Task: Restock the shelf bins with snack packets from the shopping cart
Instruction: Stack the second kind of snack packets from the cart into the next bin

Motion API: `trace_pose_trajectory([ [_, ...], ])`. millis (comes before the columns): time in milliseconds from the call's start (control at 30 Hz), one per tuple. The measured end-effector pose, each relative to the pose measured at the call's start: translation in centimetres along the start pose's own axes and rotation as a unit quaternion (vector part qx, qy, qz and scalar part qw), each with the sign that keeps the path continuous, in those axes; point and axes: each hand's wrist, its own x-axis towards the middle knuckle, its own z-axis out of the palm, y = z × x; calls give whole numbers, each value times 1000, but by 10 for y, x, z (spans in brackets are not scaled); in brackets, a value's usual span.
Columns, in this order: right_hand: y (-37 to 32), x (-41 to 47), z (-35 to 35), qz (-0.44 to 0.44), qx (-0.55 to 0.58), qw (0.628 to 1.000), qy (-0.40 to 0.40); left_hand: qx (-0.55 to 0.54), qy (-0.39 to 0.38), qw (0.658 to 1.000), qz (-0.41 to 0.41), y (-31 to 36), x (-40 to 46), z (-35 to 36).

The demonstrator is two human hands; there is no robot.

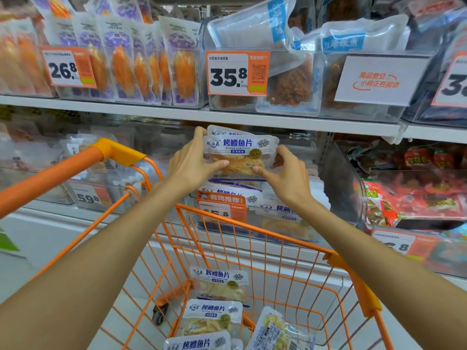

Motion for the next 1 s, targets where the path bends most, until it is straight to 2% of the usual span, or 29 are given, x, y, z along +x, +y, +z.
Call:
trace_pose_trajectory([
  [133, -3, 2, 1, 8, -3, 1000, 2, 2, -7, 1000, -6, 1, 4, -1],
  [367, -5, 5, 0, 31, 28, 998, -46, -16, -27, 999, -14, -3, 6, -11],
  [533, -2, 4, 3, 67, 0, 991, -115, 1, -100, 993, -60, -4, 7, -9],
  [700, -6, -1, 2, 55, 20, 991, -118, 66, -140, 983, -102, -4, 7, -2],
  [867, -3, -3, 12, 51, -47, 988, -135, 226, -170, 955, -91, 2, 9, -2],
  [933, -4, -1, 13, 57, -90, 984, -142, 198, -155, 964, -87, 3, 7, -2],
  [1000, -6, 1, 11, 46, -133, 981, -132, 95, -115, 988, -49, 2, 2, 0],
])
